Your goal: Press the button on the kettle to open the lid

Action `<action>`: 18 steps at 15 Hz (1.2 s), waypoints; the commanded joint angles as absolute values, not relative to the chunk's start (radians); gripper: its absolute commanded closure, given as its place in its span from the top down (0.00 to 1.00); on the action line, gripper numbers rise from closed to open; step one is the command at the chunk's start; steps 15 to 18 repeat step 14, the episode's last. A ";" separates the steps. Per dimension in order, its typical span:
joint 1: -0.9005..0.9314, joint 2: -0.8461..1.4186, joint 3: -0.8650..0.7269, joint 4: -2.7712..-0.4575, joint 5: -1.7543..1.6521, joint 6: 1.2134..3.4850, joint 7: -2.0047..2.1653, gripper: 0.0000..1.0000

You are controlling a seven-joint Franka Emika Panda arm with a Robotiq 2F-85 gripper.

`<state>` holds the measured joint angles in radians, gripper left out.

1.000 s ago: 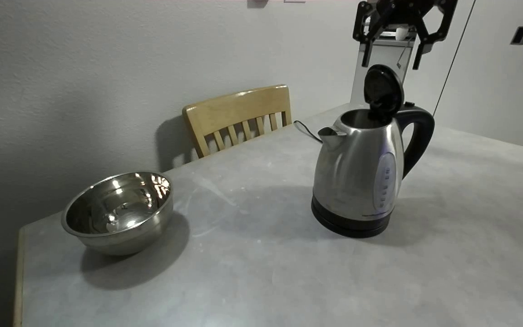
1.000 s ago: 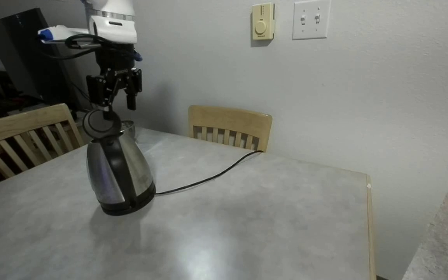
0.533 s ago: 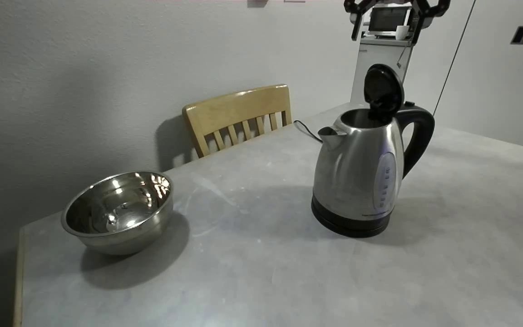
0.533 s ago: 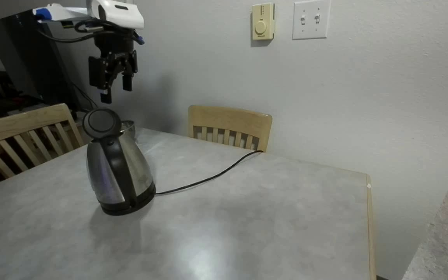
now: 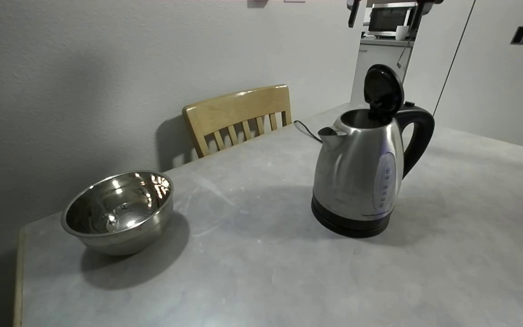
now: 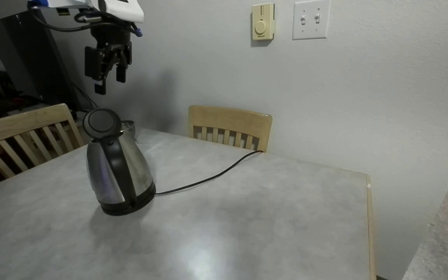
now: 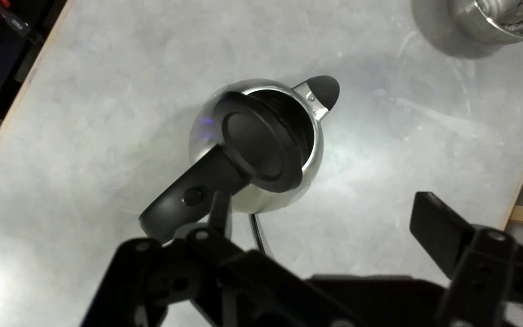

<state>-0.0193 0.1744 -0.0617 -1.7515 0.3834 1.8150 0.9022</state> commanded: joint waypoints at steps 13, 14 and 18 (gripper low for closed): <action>-0.023 0.183 -0.059 -1.741 0.383 1.809 0.902 1.00; -0.023 0.184 -0.059 -1.740 0.383 1.808 0.902 1.00; -0.023 0.184 -0.059 -1.740 0.383 1.808 0.902 1.00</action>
